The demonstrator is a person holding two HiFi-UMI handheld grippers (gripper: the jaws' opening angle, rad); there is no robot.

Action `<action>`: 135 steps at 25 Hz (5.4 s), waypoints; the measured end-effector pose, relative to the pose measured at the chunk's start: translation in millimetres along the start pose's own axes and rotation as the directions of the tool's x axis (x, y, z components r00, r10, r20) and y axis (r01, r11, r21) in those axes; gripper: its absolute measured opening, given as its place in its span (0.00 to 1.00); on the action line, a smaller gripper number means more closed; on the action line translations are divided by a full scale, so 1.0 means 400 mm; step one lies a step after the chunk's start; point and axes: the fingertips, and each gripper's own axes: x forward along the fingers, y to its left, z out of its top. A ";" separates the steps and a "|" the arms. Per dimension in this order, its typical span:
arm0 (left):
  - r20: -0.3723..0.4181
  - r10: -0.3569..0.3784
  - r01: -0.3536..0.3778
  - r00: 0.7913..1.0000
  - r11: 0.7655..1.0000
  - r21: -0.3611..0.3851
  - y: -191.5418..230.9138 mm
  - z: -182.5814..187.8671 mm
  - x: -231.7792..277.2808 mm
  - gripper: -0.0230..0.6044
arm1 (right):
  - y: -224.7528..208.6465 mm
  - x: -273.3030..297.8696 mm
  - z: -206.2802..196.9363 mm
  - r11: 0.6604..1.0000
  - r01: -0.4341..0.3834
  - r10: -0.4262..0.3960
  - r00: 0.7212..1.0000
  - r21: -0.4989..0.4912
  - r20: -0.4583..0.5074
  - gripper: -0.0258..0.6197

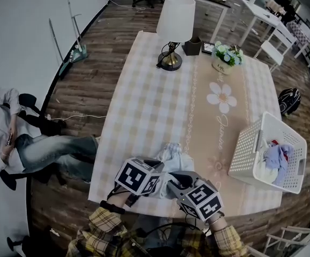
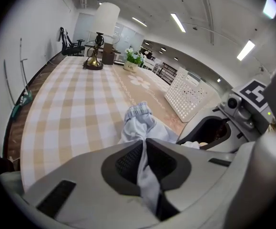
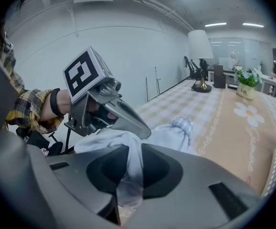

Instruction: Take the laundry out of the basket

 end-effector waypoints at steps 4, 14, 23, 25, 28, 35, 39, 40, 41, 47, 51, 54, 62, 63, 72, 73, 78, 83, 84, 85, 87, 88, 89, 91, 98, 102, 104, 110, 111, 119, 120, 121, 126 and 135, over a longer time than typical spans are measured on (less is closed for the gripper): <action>0.011 0.009 -0.009 1.000 1.000 -0.005 0.011 -0.011 0.002 0.13 | 0.005 0.011 -0.007 1.000 -0.005 0.005 1.000 0.015 -0.002 0.19; 0.093 0.041 -0.038 0.995 0.999 -0.039 0.010 0.033 -0.066 0.33 | 0.022 -0.065 0.001 0.999 -0.044 0.043 0.999 -0.030 -0.032 0.36; 0.236 0.067 -0.073 0.969 0.997 0.019 -0.116 0.154 -0.151 0.39 | -0.002 -0.260 0.064 0.999 -0.052 0.050 0.986 0.007 0.156 0.37; 0.288 0.048 -0.062 0.956 0.997 0.040 -0.179 0.196 -0.168 0.39 | -0.012 -0.318 0.076 0.999 -0.050 0.045 0.976 0.019 0.212 0.37; 0.385 0.002 -0.032 0.923 0.997 0.070 -0.294 0.266 -0.192 0.39 | -0.035 -0.422 0.089 0.999 -0.029 0.020 0.957 0.030 0.290 0.37; 0.571 -0.109 0.002 0.814 0.983 0.186 -0.605 0.403 -0.219 0.28 | -0.093 -0.722 0.107 0.998 0.059 -0.062 0.879 0.021 0.473 0.26; 0.613 -0.170 -0.006 0.772 0.962 0.274 -0.772 0.455 -0.206 0.20 | -0.128 -0.887 0.103 0.987 0.158 -0.128 0.815 -0.003 0.564 0.17; 0.618 -0.190 0.000 0.763 0.956 0.294 -0.810 0.463 -0.203 0.16 | -0.134 -0.923 0.100 0.984 0.179 -0.143 0.801 -0.005 0.581 0.13; 0.622 -0.209 0.006 0.755 0.950 0.313 -0.845 0.470 -0.201 0.13 | -0.137 -0.955 0.095 0.981 0.194 -0.154 0.789 -0.004 0.594 0.09; 0.649 -0.294 0.032 0.702 0.923 0.383 -0.977 0.491 -0.216 0.08 | -0.141 -1.074 0.068 0.973 0.230 -0.198 0.741 0.036 0.641 0.04; 0.653 -0.328 0.061 0.682 0.916 0.397 -1.003 0.486 -0.220 0.07 | -0.143 -1.101 0.057 0.967 0.245 -0.228 0.722 0.067 0.653 0.03; 0.637 -0.332 0.063 0.696 0.911 0.407 -1.016 0.478 -0.217 0.07 | -0.144 -1.104 0.053 0.966 0.245 -0.236 0.718 0.081 0.655 0.03; 0.628 -0.343 0.096 0.699 0.915 0.393 -1.026 0.475 -0.233 0.07 | -0.143 -1.085 0.061 0.968 0.234 -0.233 0.724 0.087 0.649 0.03; 0.627 -0.346 0.099 0.698 0.914 0.394 -1.028 0.475 -0.235 0.07 | -0.142 -1.084 0.063 0.969 0.233 -0.232 0.725 0.085 0.648 0.03; 0.622 -0.355 0.103 0.697 0.909 0.404 -1.025 0.474 -0.237 0.07 | -0.139 -1.077 0.058 0.966 0.243 -0.243 0.730 0.090 0.639 0.03; 0.623 -0.353 0.101 0.698 0.910 0.403 -1.023 0.475 -0.237 0.07 | -0.142 -1.078 0.059 0.965 0.245 -0.247 0.729 0.094 0.639 0.03; 0.623 -0.352 0.093 0.698 0.908 0.409 -1.012 0.475 -0.229 0.07 | -0.149 -1.074 0.053 0.963 0.248 -0.259 0.728 0.108 0.635 0.03; 0.611 -0.357 0.107 0.707 0.907 0.406 -1.008 0.469 -0.227 0.07 | -0.149 -1.069 0.052 0.959 0.256 -0.272 0.724 0.120 0.634 0.03; 0.610 -0.359 0.109 0.707 0.907 0.407 -1.007 0.468 -0.230 0.07 | -0.146 -1.069 0.053 0.958 0.258 -0.276 0.723 0.122 0.633 0.03; 0.609 -0.361 0.112 0.706 0.907 0.407 -1.007 0.466 -0.232 0.07 | -0.144 -1.070 0.053 0.957 0.262 -0.280 0.723 0.125 0.632 0.03; 0.605 -0.367 0.119 0.707 0.904 0.410 -1.006 0.462 -0.233 0.07 | -0.140 -1.071 0.051 0.954 0.268 -0.290 0.721 0.133 0.629 0.03; 0.601 -0.372 0.124 0.708 0.903 0.412 -1.006 0.460 -0.232 0.07 | -0.139 -1.072 0.049 0.952 0.272 -0.297 0.720 0.139 0.627 0.03; 0.597 -0.376 0.130 0.709 0.901 0.414 -1.005 0.457 -0.231 0.07 | -0.139 -1.072 0.047 0.950 0.276 -0.305 0.718 0.146 0.625 0.03; 0.588 -0.384 0.142 0.712 0.899 0.415 -1.000 0.451 -0.227 0.07 | -0.140 -1.071 0.041 0.944 0.290 -0.325 0.715 0.160 0.619 0.03; 0.547 -0.428 0.189 0.720 0.879 0.438 -0.977 0.419 -0.221 0.07 | -0.152 -1.097 -0.005 0.889 0.381 -0.456 0.672 0.256 0.583 0.03; 0.540 -0.441 0.188 0.717 0.868 0.460 -0.958 0.421 -0.209 0.07 | -0.172 -1.118 -0.026 0.858 0.419 -0.512 0.646 0.297 0.566 0.04; 0.535 -0.451 0.189 0.715 0.861 0.472 -0.960 0.425 -0.201 0.07 | -0.181 -1.130 -0.033 0.846 0.435 -0.532 0.636 0.309 0.559 0.03; 0.519 -0.458 0.197 0.722 0.855 0.479 -0.989 0.455 -0.163 0.07 | -0.224 -1.159 -0.050 0.832 0.458 -0.552 0.630 0.313 0.547 0.04; 0.523 -0.455 0.190 0.721 0.856 0.482 -0.994 0.466 -0.151 0.07 | -0.238 -1.164 -0.053 0.833 0.458 -0.550 0.631 0.310 0.547 0.04; 0.539 -0.386 0.133 0.748 0.884 0.448 -1.039 0.567 -0.020 0.07 | -0.398 -1.228 -0.075 0.858 0.434 -0.510 0.653 0.275 0.560 0.04; 0.541 -0.374 0.125 0.753 0.889 0.440 -1.046 0.583 -0.001 0.07 | -0.423 -1.236 -0.076 0.863 0.430 -0.500 0.662 0.264 0.559 0.04; 0.542 -0.362 0.116 0.758 0.893 0.434 -1.052 0.598 0.021 0.07 | -0.447 -1.242 -0.078 0.869 0.424 -0.490 0.670 0.254 0.557 0.04; 0.542 -0.279 0.059 0.793 0.920 0.387 -1.065 0.663 0.121 0.07 | -0.549 -1.257 -0.078 0.906 0.383 -0.417 0.725 0.182 0.548 0.04; 0.502 -0.150 -0.012 0.852 0.953 0.304 -1.052 0.719 0.257 0.08 | -0.671 -1.230 -0.100 0.948 0.312 -0.302 0.833 0.058 0.464 0.04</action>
